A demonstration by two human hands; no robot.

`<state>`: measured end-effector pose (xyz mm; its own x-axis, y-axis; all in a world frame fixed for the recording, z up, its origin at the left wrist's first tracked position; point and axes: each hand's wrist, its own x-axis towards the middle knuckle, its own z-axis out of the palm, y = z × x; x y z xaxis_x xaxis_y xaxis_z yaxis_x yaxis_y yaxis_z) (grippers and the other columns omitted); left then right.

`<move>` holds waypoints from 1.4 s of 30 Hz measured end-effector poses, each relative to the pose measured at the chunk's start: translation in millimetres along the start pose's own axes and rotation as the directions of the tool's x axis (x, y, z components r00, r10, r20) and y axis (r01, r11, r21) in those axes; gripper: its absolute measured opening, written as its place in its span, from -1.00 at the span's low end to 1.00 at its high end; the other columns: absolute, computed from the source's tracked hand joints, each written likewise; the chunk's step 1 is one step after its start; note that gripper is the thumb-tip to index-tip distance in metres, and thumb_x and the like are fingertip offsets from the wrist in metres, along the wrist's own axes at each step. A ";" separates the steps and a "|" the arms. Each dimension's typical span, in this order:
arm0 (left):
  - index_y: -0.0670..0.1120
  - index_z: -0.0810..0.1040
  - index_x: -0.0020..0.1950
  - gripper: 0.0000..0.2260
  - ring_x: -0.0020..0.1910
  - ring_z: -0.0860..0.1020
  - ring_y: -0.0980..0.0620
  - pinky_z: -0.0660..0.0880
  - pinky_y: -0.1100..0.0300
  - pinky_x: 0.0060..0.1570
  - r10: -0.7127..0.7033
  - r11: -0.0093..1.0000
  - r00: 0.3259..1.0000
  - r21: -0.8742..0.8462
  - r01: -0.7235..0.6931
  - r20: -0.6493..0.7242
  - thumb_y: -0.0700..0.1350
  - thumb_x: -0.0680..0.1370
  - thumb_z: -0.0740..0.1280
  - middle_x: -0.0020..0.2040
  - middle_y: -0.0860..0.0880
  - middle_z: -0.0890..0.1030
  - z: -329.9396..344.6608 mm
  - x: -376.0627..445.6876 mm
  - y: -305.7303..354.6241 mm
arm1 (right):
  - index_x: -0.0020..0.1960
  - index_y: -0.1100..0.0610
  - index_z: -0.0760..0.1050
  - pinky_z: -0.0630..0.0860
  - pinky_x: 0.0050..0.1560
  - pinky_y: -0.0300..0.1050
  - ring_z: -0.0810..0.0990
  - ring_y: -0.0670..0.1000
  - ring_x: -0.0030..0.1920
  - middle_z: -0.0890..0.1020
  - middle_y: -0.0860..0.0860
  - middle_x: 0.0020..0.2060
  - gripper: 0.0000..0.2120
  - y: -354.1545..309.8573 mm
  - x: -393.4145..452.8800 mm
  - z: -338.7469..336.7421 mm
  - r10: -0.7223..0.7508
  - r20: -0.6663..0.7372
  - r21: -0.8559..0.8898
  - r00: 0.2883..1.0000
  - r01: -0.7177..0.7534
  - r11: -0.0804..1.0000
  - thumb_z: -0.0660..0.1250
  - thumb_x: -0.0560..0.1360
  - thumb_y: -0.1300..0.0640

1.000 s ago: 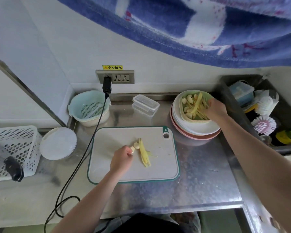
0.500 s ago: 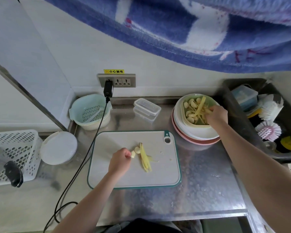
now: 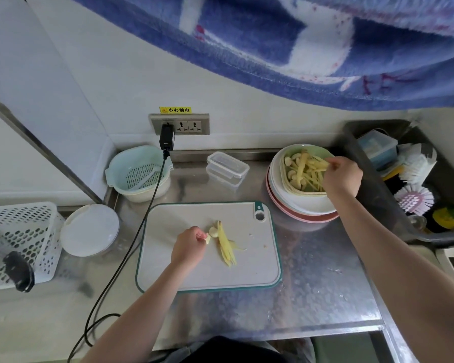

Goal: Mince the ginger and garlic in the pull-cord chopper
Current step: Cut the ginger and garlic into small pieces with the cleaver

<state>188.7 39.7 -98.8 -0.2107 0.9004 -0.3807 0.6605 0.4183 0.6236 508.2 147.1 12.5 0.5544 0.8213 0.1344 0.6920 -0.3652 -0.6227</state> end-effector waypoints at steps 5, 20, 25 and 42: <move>-0.08 0.60 -0.02 -0.85 0.02 0.58 -0.06 0.51 0.14 -0.03 -0.009 1.000 1.000 -0.002 0.009 0.007 -0.19 0.52 0.24 0.01 -0.06 0.64 -0.2 -2.6 -3.9 | 0.18 0.09 0.60 0.45 -0.05 -0.16 0.58 0.11 0.07 0.62 0.09 0.12 -0.70 -0.3 7.2 -1.5 0.137 0.197 0.001 0.971 -0.140 0.990 0.23 0.52 0.25; -0.03 0.58 -0.21 -0.91 -0.20 0.58 -0.07 0.46 0.16 -0.23 -0.047 0.886 0.994 -0.455 0.086 0.096 -0.21 0.45 0.36 -0.29 -0.02 0.61 2.0 -7.8 20.6 | 0.03 0.08 0.49 0.61 -0.08 -0.18 0.61 -0.01 -0.19 0.60 -0.03 -0.17 -0.82 -35.0 -66.9 -2.5 0.374 0.005 0.626 0.927 -0.295 0.722 0.26 0.48 0.27; -0.15 0.55 0.12 -0.84 -0.10 0.62 -0.03 0.56 0.16 -0.13 -0.018 0.537 0.904 -0.759 0.369 0.427 -0.27 0.57 0.28 -0.08 -0.08 0.64 0.4 -17.8 46.8 | -0.06 0.16 0.44 0.58 -0.24 -0.18 0.56 0.02 -0.28 0.57 0.12 -0.20 -0.82 -34.0 -172.7 66.6 0.427 0.611 0.538 0.667 -0.745 0.393 0.32 0.46 0.40; -0.03 0.35 0.46 -0.46 0.02 0.52 -0.11 0.42 0.15 0.15 0.204 0.976 0.966 0.045 -0.213 0.157 -0.22 0.48 0.34 0.09 -0.11 0.41 2.8 -5.9 -3.9 | 0.16 0.12 0.57 0.46 -0.15 -0.15 0.56 0.10 -0.12 0.62 0.10 -0.04 -0.68 -7.5 -205.9 94.8 0.040 0.745 0.002 0.666 -0.062 0.998 0.32 0.41 0.23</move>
<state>189.4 32.4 -100.8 0.0442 0.9365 -0.3479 0.7219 0.2108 0.6592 345.1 22.3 -83.6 0.0523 0.8585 -0.5102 0.6553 -0.4150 -0.6312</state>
